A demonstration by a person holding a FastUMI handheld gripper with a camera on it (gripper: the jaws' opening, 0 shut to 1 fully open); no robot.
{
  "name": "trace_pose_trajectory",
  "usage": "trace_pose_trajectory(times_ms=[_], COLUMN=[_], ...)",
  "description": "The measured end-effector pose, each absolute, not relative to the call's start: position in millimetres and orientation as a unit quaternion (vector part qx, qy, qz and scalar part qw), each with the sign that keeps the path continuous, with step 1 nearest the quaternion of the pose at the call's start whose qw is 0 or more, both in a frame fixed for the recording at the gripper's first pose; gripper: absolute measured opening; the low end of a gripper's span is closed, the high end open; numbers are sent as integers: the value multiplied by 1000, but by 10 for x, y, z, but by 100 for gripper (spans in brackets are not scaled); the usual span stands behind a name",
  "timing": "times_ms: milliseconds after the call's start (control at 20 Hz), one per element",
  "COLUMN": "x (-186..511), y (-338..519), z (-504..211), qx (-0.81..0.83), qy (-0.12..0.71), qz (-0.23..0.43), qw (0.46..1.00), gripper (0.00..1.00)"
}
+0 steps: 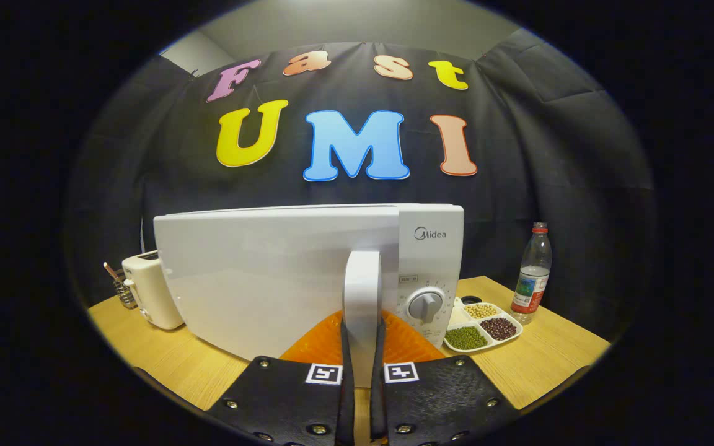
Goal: Open the microwave, put the food inside, and close the microwave door.
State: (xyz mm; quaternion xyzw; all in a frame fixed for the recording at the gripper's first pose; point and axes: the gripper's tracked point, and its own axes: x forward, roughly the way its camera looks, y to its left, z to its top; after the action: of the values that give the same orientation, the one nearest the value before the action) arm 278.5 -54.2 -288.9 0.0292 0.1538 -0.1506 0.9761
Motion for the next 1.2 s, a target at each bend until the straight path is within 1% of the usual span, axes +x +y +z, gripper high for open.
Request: trace_pose_trajectory(times_ms=[200,550,850,1000,1200], x=[2422,1776,1521,1480,1485], y=[-206,749,1639,1989,2263], z=[-2763,-2611,-2531,-2495,-2487], qx=[34,53,41,27,34], qy=[145,137,122,119,117], qz=[-119,-27,25,30,-8], qw=[982,989,991,992,992], gripper=[10,10,9,9,8])
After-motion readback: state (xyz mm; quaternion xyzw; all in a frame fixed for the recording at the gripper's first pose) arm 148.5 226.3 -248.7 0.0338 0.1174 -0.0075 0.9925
